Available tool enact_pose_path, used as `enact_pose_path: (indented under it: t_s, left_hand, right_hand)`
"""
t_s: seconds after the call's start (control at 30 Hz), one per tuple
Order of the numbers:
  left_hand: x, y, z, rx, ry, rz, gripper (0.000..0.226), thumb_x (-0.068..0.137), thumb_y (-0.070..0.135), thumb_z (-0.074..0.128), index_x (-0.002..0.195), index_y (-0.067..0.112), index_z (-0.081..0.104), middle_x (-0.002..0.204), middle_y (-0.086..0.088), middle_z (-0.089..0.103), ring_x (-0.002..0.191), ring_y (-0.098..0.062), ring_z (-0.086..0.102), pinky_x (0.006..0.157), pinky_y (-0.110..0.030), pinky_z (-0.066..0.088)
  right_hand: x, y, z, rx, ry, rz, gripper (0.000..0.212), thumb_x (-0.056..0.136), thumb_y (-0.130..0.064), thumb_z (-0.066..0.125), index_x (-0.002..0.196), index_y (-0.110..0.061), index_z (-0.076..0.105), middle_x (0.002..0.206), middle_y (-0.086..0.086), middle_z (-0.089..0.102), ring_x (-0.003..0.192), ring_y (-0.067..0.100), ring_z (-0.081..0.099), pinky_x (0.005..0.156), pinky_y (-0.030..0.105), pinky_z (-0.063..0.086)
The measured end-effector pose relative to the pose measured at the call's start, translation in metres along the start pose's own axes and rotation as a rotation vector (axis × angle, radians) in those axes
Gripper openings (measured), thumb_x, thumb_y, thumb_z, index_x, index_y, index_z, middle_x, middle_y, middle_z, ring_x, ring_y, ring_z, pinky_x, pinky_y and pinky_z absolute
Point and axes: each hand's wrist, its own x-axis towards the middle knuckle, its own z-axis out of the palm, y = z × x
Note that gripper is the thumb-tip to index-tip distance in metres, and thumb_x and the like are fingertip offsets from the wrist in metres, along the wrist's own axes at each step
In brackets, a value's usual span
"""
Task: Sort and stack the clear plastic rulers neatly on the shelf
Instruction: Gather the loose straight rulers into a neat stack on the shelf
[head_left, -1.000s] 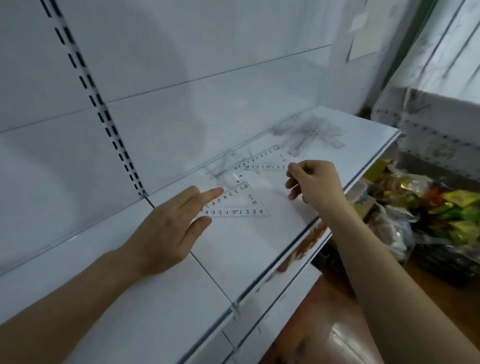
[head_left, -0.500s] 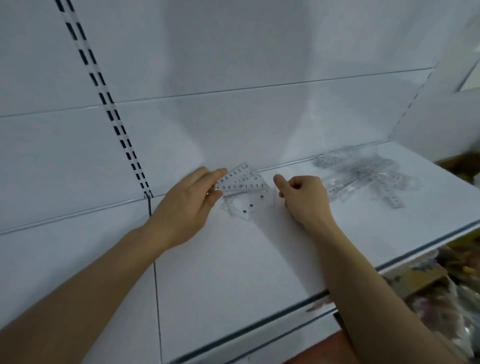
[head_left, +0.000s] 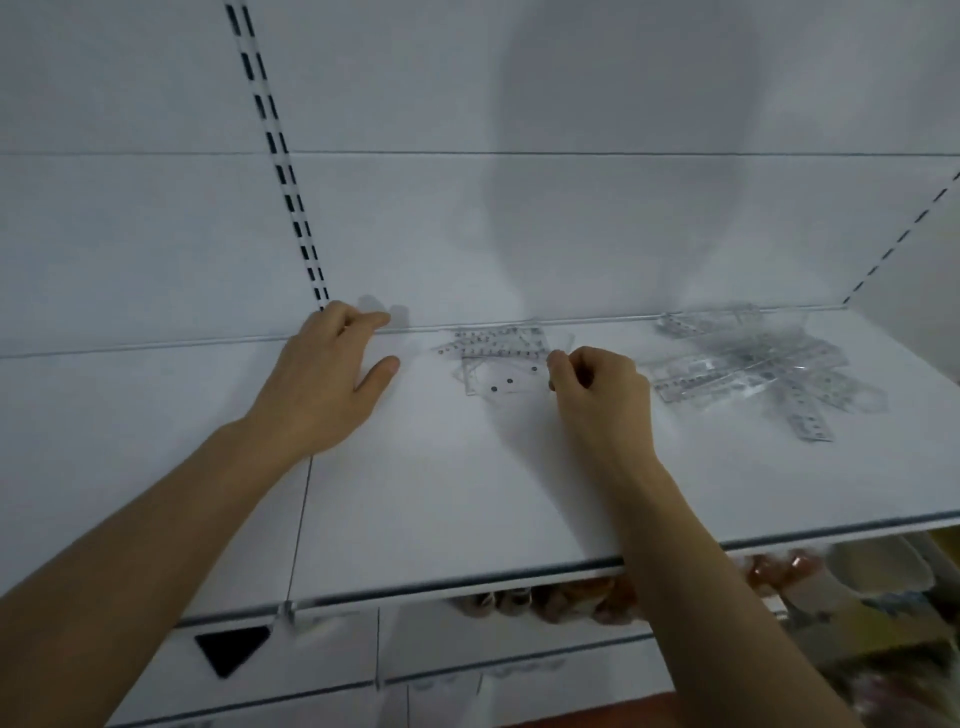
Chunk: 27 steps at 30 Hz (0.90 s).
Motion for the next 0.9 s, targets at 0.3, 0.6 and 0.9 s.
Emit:
enact_pose_path:
  t_s: [0.3,0.6,0.9]
  left_hand:
    - [-0.105,-0.045,-0.062,0.115,-0.06,-0.214,0.067,0.098,0.056,0.033,0.151,0.016,0.038,0.142,-0.006,0.041,0.128,-0.026,0.038,0.103,-0.046,0.031]
    - [-0.233,-0.132,-0.154,0.194,-0.028,-0.371,0.077,0.092,0.064,0.02,0.152,0.017,0.036,0.147,-0.004,0.037,0.132,-0.023,0.034,0.103,-0.043,0.028]
    - [-0.385,-0.255,-0.281,0.218,0.049,-0.503,0.084,0.091,0.067,0.017,0.154,0.013,0.035,0.16,-0.006,0.033,0.146,-0.025,0.031,0.116,-0.049,0.029]
  right_hand:
    - [-0.06,-0.072,0.042,-0.067,-0.312,-0.466,0.014,0.099,-0.034,0.056,0.105,-0.029,0.068,0.105,-0.014,0.066,0.102,0.007,0.055,0.089,0.023,0.038]
    - [-0.159,-0.163,0.124,-0.01,-0.429,-0.519,0.02,0.1,-0.035,0.058,0.118,-0.031,0.065,0.113,-0.013,0.061,0.107,0.004,0.053,0.09,0.015,0.034]
    - [-0.298,-0.292,0.226,-0.035,-0.583,-0.627,0.041,0.101,-0.042,0.054,0.14,-0.029,0.055,0.142,-0.016,0.053,0.103,0.002,0.054,0.102,0.021,0.033]
